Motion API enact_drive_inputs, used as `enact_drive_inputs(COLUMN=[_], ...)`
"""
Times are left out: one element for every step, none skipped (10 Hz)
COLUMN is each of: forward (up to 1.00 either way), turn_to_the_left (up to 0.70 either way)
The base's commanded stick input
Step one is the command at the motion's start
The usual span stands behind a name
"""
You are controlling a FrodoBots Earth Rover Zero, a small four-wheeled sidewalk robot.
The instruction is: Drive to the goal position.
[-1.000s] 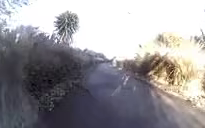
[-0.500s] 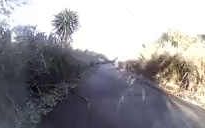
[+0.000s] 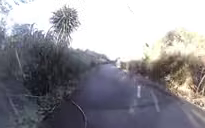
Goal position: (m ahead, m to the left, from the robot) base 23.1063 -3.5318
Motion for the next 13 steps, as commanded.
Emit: enact_drive_inputs(forward=[0.85,0.85,0.85,0.85,0.85,0.85,0.85,0.85,0.85,0.85,0.85,0.85,0.85], turn_to_the_left=[0.0,0.0,0.0,0.0,0.0,0.0,0.0,0.0,0.0,0.0,0.0,0.0,0.0])
